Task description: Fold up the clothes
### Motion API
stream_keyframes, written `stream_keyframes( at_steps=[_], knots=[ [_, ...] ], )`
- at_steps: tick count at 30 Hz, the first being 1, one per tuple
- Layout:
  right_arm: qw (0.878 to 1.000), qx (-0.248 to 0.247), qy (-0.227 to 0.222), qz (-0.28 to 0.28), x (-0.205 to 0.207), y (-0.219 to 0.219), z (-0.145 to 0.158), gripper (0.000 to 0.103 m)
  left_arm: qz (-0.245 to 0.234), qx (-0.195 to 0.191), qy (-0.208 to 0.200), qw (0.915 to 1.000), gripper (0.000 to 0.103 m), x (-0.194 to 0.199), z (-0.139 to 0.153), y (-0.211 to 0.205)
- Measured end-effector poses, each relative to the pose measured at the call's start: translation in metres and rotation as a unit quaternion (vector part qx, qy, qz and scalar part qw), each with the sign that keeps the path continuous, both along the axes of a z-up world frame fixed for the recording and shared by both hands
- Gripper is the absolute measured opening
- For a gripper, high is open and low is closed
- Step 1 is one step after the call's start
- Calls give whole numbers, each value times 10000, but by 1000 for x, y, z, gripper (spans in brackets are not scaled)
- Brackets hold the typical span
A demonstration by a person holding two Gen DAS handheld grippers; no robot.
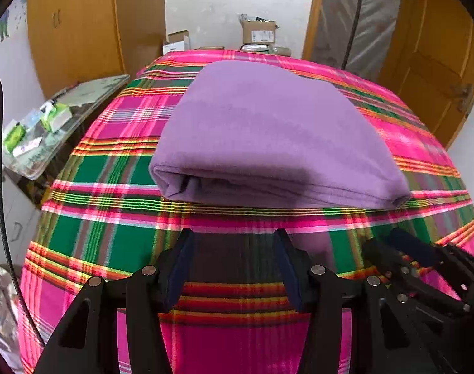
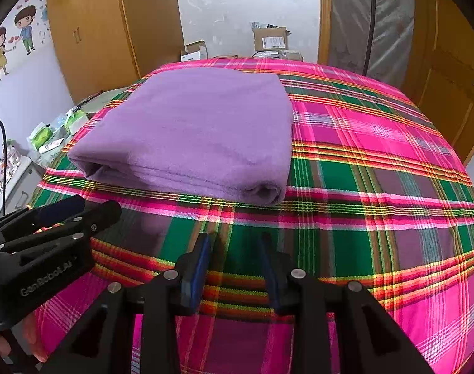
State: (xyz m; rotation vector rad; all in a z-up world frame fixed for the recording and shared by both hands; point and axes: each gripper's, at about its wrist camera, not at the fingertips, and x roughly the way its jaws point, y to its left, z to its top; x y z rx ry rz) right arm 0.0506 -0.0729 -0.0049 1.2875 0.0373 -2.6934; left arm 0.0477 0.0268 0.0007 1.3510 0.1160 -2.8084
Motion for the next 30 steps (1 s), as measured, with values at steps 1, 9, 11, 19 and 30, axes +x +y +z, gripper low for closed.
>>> stream_keyframes(
  at_steps=[1, 9, 11, 19, 30],
  knots=[
    [10000, 17, 25, -12, 0, -1, 0, 37, -19, 27, -37, 10000, 54, 0, -1, 0],
    [9997, 209, 27, -80, -6, -5, -2, 48, -24, -75, 34, 10000, 56, -4, -4, 2],
    [9997, 214, 22, -122, -8, -5, -2, 49, -24, -106, 58, 9999, 60, -5, -5, 2],
    [9995, 260, 10, -184, -14, -4, -4, 58, -56, -187, 80, 9998, 63, -8, -6, 4],
    [9995, 209, 2, -228, -11, -3, -3, 58, -101, -167, 71, 9998, 65, -9, -7, 4]
  ],
)
